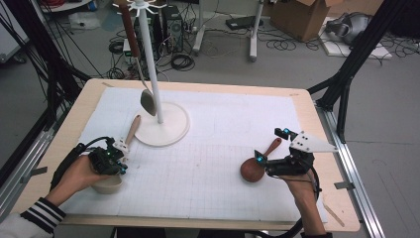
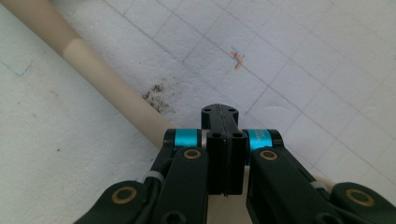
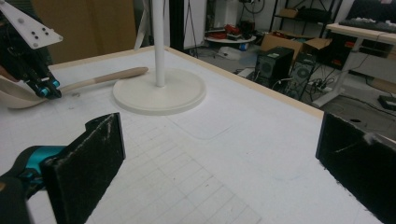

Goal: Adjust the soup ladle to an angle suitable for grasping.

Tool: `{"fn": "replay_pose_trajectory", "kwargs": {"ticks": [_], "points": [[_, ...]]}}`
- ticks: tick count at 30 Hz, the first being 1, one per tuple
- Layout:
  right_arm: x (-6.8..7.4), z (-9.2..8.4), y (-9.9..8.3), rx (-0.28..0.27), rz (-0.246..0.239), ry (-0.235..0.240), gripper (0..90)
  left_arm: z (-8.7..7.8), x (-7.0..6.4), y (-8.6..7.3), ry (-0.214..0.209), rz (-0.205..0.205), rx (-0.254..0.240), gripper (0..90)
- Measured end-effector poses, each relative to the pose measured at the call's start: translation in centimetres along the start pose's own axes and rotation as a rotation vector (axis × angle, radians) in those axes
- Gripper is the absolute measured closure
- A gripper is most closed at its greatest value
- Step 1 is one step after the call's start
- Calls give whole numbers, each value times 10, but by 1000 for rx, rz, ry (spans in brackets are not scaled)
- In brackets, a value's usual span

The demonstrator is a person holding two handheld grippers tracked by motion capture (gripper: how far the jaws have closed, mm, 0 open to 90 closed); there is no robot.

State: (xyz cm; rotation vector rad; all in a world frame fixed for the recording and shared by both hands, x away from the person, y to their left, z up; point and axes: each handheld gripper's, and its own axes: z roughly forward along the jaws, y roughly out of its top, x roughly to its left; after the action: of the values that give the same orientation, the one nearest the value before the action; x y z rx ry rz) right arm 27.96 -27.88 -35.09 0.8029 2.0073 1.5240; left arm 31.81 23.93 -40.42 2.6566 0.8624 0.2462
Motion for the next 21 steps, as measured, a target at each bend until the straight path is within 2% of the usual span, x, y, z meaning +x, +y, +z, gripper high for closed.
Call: {"fn": "replay_pose_trajectory", "kwargs": {"ticks": [2,5,6,9,13,14,15,18,20,21], "points": [[0,0,0,-1,-3,-1,6,-1,1,0,5,8,5,899],[0,-1,0,-3,2,-2,5,-1,0,-1,5,-7,-1,899],[-1,-1,-1,-7,-5,-4,5,-2,1,-1,7,10,11,899],[0,-1,-1,-1,0,-1,5,-2,0,-2,5,-4,1,900],[0,0,-2,-1,3,0,5,-3,2,-4,4,7,15,900],[0,-1,-2,-3,1,1,5,-4,1,-5,5,-6,6,900],[0,-1,-2,-3,1,1,5,-5,3,-5,1,10,19,900],[0,-1,-2,-3,2,1,5,-6,3,-7,7,-11,5,900],[0,0,-2,-1,4,3,5,-7,4,-8,3,-2,14,900],[0,0,-2,0,4,1,5,-7,3,-9,6,-9,12,900]]}}
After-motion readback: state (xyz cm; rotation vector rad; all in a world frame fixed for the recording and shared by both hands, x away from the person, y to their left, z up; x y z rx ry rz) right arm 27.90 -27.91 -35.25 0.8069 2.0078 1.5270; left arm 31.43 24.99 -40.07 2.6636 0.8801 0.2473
